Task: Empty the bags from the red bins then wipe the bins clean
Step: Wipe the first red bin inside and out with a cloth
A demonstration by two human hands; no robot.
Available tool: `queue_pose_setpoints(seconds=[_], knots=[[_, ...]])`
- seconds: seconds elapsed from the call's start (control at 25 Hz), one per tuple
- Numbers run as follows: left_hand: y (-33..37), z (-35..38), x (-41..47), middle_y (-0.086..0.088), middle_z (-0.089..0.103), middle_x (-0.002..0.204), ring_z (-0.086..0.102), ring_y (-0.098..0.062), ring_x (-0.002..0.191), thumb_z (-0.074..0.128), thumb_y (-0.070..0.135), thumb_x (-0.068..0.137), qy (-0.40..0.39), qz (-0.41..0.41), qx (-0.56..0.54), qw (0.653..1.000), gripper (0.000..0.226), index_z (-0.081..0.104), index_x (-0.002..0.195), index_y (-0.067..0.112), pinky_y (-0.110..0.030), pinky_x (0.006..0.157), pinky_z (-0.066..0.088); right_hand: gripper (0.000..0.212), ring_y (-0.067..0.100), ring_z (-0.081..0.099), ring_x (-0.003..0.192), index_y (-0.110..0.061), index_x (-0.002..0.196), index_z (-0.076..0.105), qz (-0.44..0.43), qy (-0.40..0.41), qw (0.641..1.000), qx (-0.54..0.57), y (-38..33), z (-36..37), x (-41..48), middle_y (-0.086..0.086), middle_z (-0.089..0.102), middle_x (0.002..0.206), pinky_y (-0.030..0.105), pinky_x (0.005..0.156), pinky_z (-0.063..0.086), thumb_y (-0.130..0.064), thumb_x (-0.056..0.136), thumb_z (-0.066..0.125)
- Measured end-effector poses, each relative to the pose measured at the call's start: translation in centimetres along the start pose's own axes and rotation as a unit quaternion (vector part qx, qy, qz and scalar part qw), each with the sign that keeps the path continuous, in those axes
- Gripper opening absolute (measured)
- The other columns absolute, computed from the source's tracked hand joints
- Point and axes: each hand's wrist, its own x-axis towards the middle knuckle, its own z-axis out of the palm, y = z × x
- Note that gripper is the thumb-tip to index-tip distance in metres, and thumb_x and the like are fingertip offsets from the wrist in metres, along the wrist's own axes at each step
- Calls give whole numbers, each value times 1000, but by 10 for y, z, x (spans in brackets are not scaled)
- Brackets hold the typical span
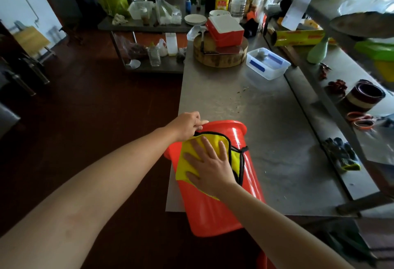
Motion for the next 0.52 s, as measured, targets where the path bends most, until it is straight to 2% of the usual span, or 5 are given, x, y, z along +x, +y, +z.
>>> queue_pose_setpoints(seconds=[0.16, 0.28, 0.36, 0.44, 0.52], knots=[[-8, 0, -7, 7, 54, 83, 59, -7, 77, 63, 14, 98, 22, 29, -1, 999, 20, 72, 110, 1, -31, 82, 51, 64, 18, -13, 155, -57, 153, 18, 37, 9, 997, 72, 41, -5, -10, -16, -1, 169, 59, 123, 3, -75, 93, 31], [-11, 1, -11, 5, 55, 85, 68, -23, 95, 65, 9, 96, 23, 26, -17, 999, 8, 71, 99, 4, -39, 89, 53, 66, 14, -4, 156, -58, 152, 21, 97, 29, 984, 150, 68, -3, -13, -17, 4, 168, 53, 122, 16, -78, 90, 32], [-14, 3, -12, -2, 61, 92, 67, -30, 106, 65, 8, 96, 18, 12, -33, 999, 10, 67, 87, 13, -39, 84, 54, 69, 12, 5, 156, -54, 150, 28, 150, 43, 961, 227, 84, 4, -17, -15, 11, 168, 47, 120, 23, -80, 87, 35], [-11, 3, -12, -3, 62, 97, 66, -24, 93, 63, 11, 97, 15, 0, -28, 999, 9, 66, 89, 12, -26, 71, 49, 67, 13, 14, 154, -53, 149, 33, 200, 36, 923, 328, 98, 9, -18, -12, 15, 168, 44, 121, 27, -73, 86, 43], [-11, 6, -9, 0, 63, 96, 62, -16, 92, 63, 16, 98, 26, -5, -26, 999, 8, 69, 99, 11, -23, 74, 47, 68, 18, 22, 152, -50, 148, 36, 245, 25, 883, 399, 105, 7, -16, -8, 21, 167, 45, 119, 29, -66, 82, 48]])
